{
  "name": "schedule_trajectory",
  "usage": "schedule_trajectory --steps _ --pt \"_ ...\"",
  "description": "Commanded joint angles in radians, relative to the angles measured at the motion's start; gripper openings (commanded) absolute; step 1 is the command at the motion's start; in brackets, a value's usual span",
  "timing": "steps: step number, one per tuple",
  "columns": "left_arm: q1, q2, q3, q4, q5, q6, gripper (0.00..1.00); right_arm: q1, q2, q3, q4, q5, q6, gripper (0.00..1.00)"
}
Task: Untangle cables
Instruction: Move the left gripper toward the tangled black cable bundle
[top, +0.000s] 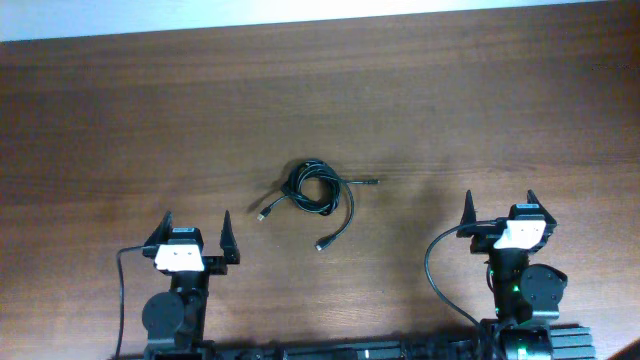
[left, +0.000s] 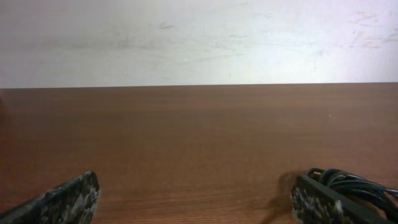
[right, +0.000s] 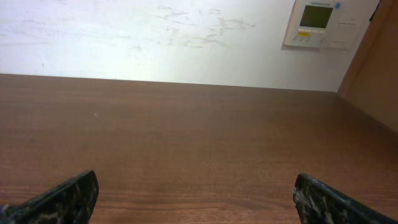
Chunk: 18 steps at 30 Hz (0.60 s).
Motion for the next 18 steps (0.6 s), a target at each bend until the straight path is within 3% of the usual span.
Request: schedule_trajectory --steps 1,13,18 --pt "0.003 -0.008 -0.006 0.000 0.014 0.023 0.99 0.008 -0.004 -0.005 -0.006 0.001 -0.007 0.99" --pt "0.003 -0.009 -0.006 0.007 0.011 0.022 0.99 0.008 -0.004 -0.005 -0.005 0.002 -0.007 0.98" --pt "0.003 -0.008 0.010 0.081 0.258 -0.028 0.99 0.008 -0.004 -0.005 -0.005 0.002 -0.007 0.99"
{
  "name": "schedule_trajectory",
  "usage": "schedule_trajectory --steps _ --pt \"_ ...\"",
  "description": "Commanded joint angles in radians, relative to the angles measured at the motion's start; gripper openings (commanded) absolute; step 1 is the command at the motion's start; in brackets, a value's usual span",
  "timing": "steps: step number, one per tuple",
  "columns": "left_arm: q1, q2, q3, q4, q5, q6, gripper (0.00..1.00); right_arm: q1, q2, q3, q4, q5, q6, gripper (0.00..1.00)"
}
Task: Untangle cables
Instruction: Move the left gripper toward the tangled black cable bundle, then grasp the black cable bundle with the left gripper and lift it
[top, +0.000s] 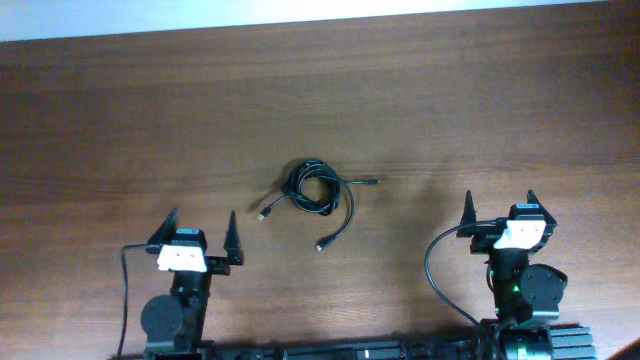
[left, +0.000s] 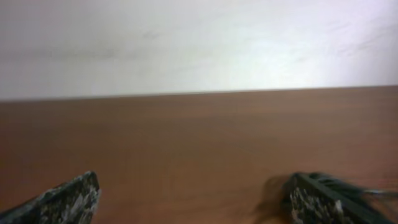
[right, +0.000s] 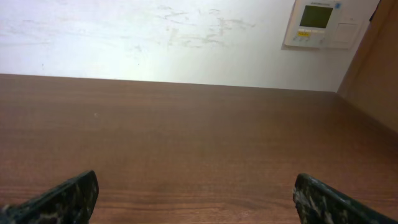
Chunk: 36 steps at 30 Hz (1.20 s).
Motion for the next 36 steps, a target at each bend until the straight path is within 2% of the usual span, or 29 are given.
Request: schedule_trajectory --steps 1,6,9,13,16,22,26,29,30,32,34,36 --pt "0.003 -0.008 0.029 0.028 0.163 -0.072 0.99 0.008 -0.004 -0.005 -0.006 0.002 -0.006 0.98" --pt "0.003 0.036 0.159 -0.041 0.160 -0.111 0.99 0.008 -0.004 -0.005 -0.005 0.001 -0.006 0.99" --pt "0.003 0.161 0.294 -0.136 0.160 -0.113 0.99 0.008 -0.004 -0.005 -0.005 0.002 -0.006 0.98" --pt "0.003 0.447 0.505 -0.209 0.161 -0.113 0.99 0.008 -0.004 -0.005 -0.005 0.002 -0.006 0.99" --pt "-0.012 0.743 0.734 -0.291 0.160 -0.113 0.99 0.008 -0.004 -0.005 -0.006 0.002 -0.006 0.99" --pt "-0.131 1.247 1.155 -0.508 0.161 -0.113 0.99 0.008 -0.004 -0.005 -0.005 0.002 -0.006 0.99" --pt "-0.180 1.442 1.210 -0.495 0.258 -0.113 0.99 0.008 -0.004 -0.005 -0.005 0.002 -0.006 0.98" --pt "-0.207 1.563 1.210 -0.488 0.269 -0.112 0.99 0.008 -0.004 -0.005 -0.006 0.002 -0.006 0.99" --pt "-0.220 1.599 1.210 -0.488 0.269 -0.082 0.96 0.008 -0.004 -0.005 -0.006 0.002 -0.006 0.98" --pt "-0.251 1.646 1.210 -0.493 0.262 0.060 0.79 0.008 -0.004 -0.005 -0.005 0.002 -0.006 0.99" --pt "-0.303 1.694 1.210 -0.493 0.189 0.153 0.76 0.008 -0.004 -0.005 -0.006 0.002 -0.006 0.98" --pt "-0.362 1.743 1.210 -0.494 0.033 0.202 0.74 0.008 -0.004 -0.005 -0.006 0.002 -0.006 0.99"
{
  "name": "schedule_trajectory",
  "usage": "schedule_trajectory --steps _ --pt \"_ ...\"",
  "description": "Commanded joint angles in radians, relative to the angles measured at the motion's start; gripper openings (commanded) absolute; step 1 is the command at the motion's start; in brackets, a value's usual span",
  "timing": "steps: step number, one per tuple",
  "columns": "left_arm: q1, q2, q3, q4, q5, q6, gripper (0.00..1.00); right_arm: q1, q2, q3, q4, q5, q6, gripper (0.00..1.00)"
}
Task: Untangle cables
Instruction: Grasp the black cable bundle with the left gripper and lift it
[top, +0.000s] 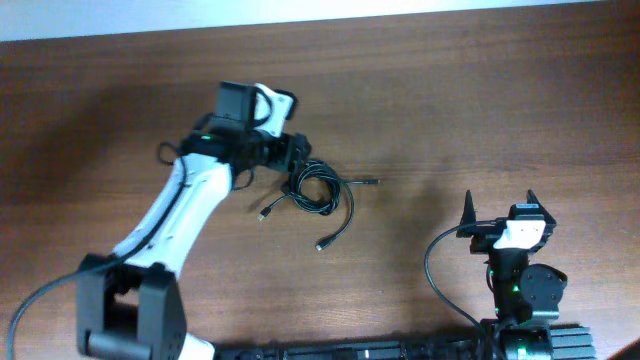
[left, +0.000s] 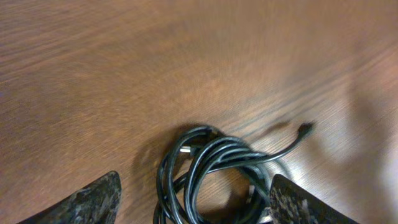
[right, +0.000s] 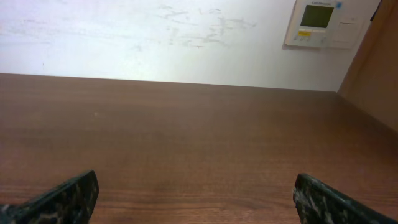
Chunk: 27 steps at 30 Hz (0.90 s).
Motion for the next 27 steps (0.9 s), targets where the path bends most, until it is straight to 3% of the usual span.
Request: schedule_trajectory --steps 1,3,5,8,10,11,20,24,27 --pt "-0.098 0.082 0.016 -0.002 -0.232 0.164 0.73 0.006 -0.005 -0.005 -0.005 0.001 -0.006 0.98" --pt "-0.135 0.124 0.016 -0.002 -0.305 0.185 0.67 0.006 -0.005 -0.005 -0.006 0.002 -0.006 0.99" --pt "-0.173 0.187 0.015 -0.007 -0.343 0.201 0.51 0.006 -0.005 -0.005 -0.005 0.002 -0.006 0.98" --pt "-0.182 0.243 0.015 -0.021 -0.368 0.200 0.38 0.006 -0.005 -0.005 -0.006 0.002 -0.006 0.99" --pt "-0.181 0.267 0.015 -0.032 -0.368 0.200 0.03 0.006 -0.005 -0.005 -0.005 0.002 -0.006 0.98" --pt "-0.179 0.267 0.015 -0.042 -0.368 0.195 0.00 0.006 -0.005 -0.005 -0.006 0.001 -0.006 0.99" --pt "-0.179 0.098 0.028 -0.121 -0.521 -0.097 0.00 0.006 -0.005 -0.005 -0.006 0.001 -0.006 0.99" --pt "-0.179 0.033 0.028 -0.130 -0.518 -0.119 0.00 0.006 -0.006 -0.005 0.029 -0.019 -0.002 0.99" --pt "-0.176 -0.017 0.031 -0.153 -0.491 -0.123 0.00 0.006 -0.006 -0.005 0.029 -0.153 0.028 0.98"
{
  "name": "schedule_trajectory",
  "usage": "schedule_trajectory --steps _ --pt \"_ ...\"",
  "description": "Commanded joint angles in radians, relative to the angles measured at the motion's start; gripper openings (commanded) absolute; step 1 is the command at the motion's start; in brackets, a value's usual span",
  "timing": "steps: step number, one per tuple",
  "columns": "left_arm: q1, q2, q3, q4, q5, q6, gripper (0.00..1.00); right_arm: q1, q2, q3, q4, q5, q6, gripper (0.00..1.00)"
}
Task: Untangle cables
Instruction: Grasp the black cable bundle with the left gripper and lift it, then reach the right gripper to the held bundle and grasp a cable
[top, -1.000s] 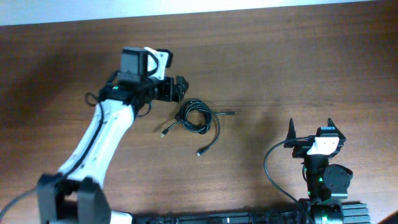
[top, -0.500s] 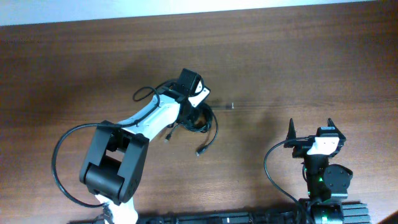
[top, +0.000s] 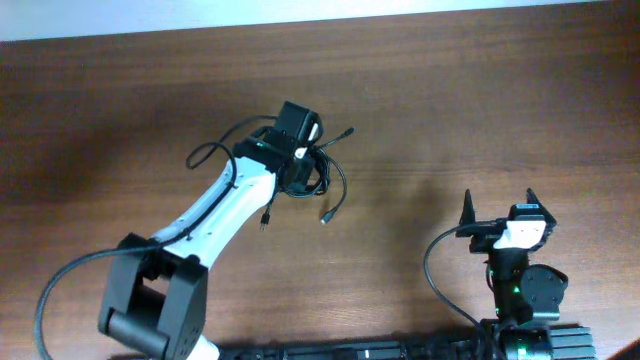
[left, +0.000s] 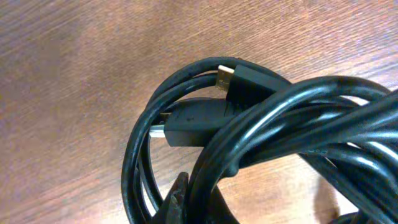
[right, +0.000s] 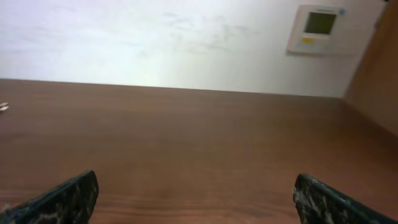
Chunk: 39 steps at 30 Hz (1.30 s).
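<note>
A tangled bundle of black cables (top: 322, 175) lies a little left of the table's middle. Its plug ends trail out toward the far right (top: 347, 131) and the near side (top: 327, 215). My left gripper (top: 298, 168) is shut on strands of the coil. In the left wrist view the looped cables (left: 261, 124) and two connectors fill the frame, and the closed fingertips (left: 180, 196) pinch a thick strand at the bottom edge. My right gripper (top: 499, 208) stands open near the front right, with nothing between its fingers (right: 68, 196).
The wooden table (top: 480, 100) stretches out on all sides. A white wall with a thermostat (right: 320, 28) stands beyond its far edge. The left arm's own lead (top: 215, 150) loops beside its wrist, and the right arm's lead (top: 435, 260) curves by its base.
My left gripper was open just left of the coil; now it is shut on it. The bundle sits a little farther back, and one plug now points to the far right. The right arm is unchanged.
Both grippers stood open near the front edge, with the coil untouched mid-table. The left arm turned slightly, then was stretched out with open fingers over the coil. Now it grips the coil, which has shifted toward the far side.
</note>
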Motion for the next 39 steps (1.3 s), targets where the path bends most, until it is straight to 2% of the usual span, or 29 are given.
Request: schedule_trajectory --steps 1,4,8,13,15,18,22,26,29,30,32,34,36,39 --pt "0.012 -0.087 0.017 -0.021 0.051 -0.036 0.00 0.006 -0.006 -0.005 0.006 -0.163 0.021 0.99" --pt "0.069 -0.151 0.017 -0.021 0.225 -0.036 0.00 0.006 -0.005 -0.005 0.038 -0.459 0.161 0.99" --pt "0.167 -0.179 0.016 -0.021 0.370 -0.034 0.00 0.006 -0.005 -0.005 0.095 -0.616 0.478 0.98" --pt "0.186 -0.177 0.016 -0.021 0.394 -0.028 0.00 0.006 0.016 0.029 0.092 -0.719 0.522 0.98" --pt "0.186 -0.177 0.016 -0.021 0.395 -0.028 0.00 0.006 0.084 0.092 0.092 -0.715 0.530 0.99" --pt "0.186 -0.177 0.016 -0.024 0.394 -0.029 0.00 0.006 0.259 0.207 0.056 -0.713 0.559 0.99" --pt "0.186 -0.177 0.016 -0.044 0.395 -0.029 0.00 0.008 0.636 0.475 -0.092 -0.849 0.567 0.99" --pt "0.186 -0.177 0.016 -0.066 0.395 -0.037 0.00 0.008 0.989 0.705 -0.109 -1.144 0.567 0.99" --pt "0.186 -0.177 0.016 -0.084 0.395 -0.037 0.00 0.008 1.172 0.774 -0.064 -1.302 0.586 0.99" --pt "0.186 -0.177 0.016 -0.085 0.395 -0.037 0.00 0.012 1.243 0.777 -0.006 -1.324 0.642 0.98" --pt "0.186 -0.177 0.016 -0.085 0.395 -0.036 0.00 0.062 1.332 0.777 0.186 -1.409 0.645 0.98" --pt "0.186 -0.177 0.016 -0.084 0.395 -0.036 0.00 0.153 1.369 0.777 0.402 -1.387 0.646 0.95" --pt "0.186 -0.177 0.016 -0.087 0.394 -0.037 0.00 0.268 1.369 0.777 0.576 -1.249 0.645 0.95" --pt "0.186 -0.177 0.016 -0.089 0.394 -0.036 0.00 0.404 1.369 0.783 0.587 -0.940 0.601 0.95"
